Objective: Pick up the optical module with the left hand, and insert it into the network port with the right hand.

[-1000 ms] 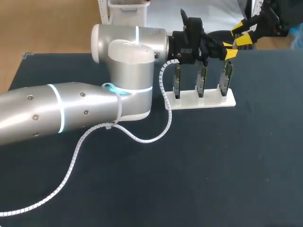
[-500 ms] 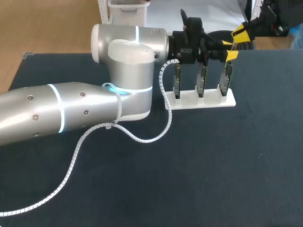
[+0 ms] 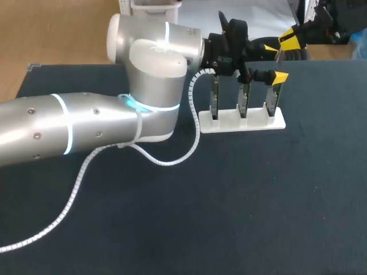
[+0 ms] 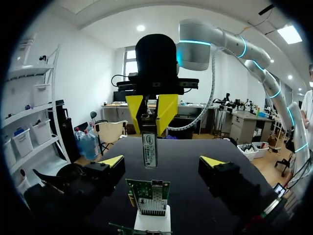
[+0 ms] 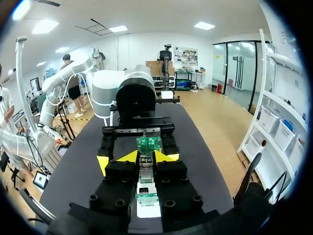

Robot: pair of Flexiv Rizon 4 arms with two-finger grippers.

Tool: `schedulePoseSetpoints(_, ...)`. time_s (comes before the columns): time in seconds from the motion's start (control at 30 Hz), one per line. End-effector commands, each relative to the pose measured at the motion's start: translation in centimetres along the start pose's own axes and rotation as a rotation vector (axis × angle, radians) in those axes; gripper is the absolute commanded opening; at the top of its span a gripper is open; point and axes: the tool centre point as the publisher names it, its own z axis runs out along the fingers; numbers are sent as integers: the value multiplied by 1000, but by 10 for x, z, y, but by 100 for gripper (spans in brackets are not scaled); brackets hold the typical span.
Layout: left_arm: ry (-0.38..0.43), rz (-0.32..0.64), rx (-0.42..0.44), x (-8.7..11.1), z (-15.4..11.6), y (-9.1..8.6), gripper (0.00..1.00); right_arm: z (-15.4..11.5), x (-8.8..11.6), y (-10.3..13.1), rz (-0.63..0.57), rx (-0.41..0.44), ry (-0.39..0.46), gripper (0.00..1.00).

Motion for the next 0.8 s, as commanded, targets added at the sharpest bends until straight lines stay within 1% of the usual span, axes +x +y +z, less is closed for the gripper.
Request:
schedulePoseSetpoints(0.03, 91, 3, 10, -3, -8, 2, 100, 1, 0, 4, -2, 16, -3, 0)
schedulePoseSetpoints(0.17, 176, 16, 22, 7, -11, 2, 100, 2, 0, 3, -1, 25, -9, 0)
schedulePoseSetpoints(0.23, 195, 8, 20, 12, -14, 3, 100, 2, -1, 2, -2, 31, -13, 0)
schedulePoseSetpoints(0.4, 270, 10, 23, 20, -18, 2, 100, 2, -2, 1, 0, 36, -15, 0)
schedulePoseSetpoints(0.63, 311, 20, 43, 22, -15, 3, 100, 3, -2, -1, 0, 42, -18, 0)
schedulePoseSetpoints(0.8, 345, 28, 60, 25, -11, -1, 100, 3, -2, -1, 3, 42, -18, 0)
